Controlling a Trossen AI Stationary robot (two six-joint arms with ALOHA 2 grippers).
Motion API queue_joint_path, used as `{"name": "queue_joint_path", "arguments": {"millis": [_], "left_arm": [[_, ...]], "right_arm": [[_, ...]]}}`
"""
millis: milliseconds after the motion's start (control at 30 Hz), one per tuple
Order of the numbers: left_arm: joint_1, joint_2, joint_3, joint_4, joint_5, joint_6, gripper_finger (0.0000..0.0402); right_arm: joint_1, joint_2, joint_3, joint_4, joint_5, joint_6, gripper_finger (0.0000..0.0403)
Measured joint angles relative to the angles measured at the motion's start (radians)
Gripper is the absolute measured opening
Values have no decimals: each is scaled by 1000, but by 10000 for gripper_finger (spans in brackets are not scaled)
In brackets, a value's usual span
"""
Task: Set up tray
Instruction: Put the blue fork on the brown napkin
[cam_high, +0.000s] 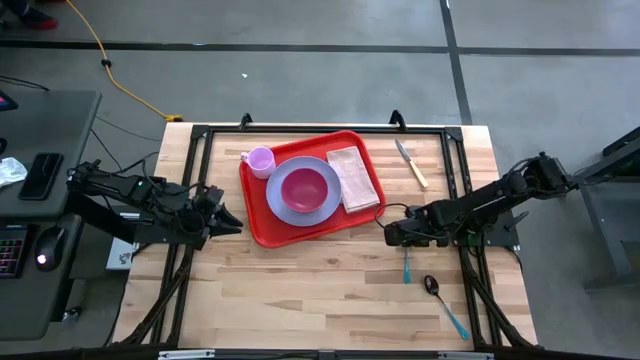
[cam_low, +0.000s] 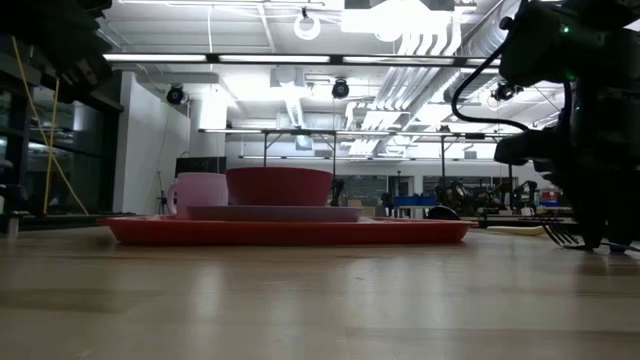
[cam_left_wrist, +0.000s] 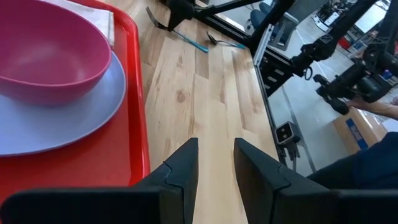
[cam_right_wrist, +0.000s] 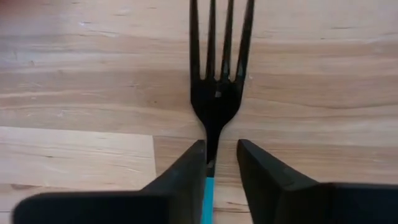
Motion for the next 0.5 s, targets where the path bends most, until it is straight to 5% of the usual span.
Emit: {"name": "queue_joint_path", "arguments": {"millis": [233, 500], "left_arm": [[0, 0, 0, 0, -8, 17, 134], [0, 0, 0, 0, -8, 17, 134]], "right_arm": [[0, 0, -2, -5, -5, -10, 20], [-1, 0, -2, -19, -10, -10, 3]]}}
